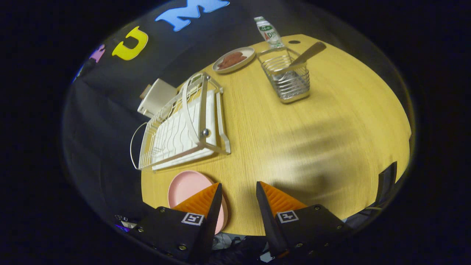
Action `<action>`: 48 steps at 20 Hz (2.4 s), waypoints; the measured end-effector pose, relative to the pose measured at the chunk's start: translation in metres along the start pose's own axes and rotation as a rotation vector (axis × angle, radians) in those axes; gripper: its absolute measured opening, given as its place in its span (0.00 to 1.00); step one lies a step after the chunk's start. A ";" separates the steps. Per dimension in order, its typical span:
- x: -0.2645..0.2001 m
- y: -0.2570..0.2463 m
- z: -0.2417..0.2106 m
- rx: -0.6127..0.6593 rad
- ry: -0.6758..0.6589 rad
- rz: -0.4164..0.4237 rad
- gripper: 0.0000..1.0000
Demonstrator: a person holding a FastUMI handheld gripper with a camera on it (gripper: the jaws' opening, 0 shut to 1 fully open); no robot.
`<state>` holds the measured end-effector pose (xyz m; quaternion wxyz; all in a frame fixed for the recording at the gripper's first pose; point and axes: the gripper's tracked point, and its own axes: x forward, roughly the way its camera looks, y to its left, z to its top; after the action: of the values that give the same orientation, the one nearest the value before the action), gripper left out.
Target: Take the plate from the dish rack, then take the spoon from the basket and place it into the plate.
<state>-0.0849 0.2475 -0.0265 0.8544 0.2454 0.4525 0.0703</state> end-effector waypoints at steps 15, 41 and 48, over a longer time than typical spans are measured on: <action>-0.016 -0.074 0.155 0.497 -0.522 -0.140 0.58; -0.028 -0.079 0.228 0.434 -0.577 -0.175 0.05; -0.091 -0.052 0.239 0.297 -0.604 -0.160 0.05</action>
<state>0.0502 0.0860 0.1281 0.9075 0.3407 0.2022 -0.1393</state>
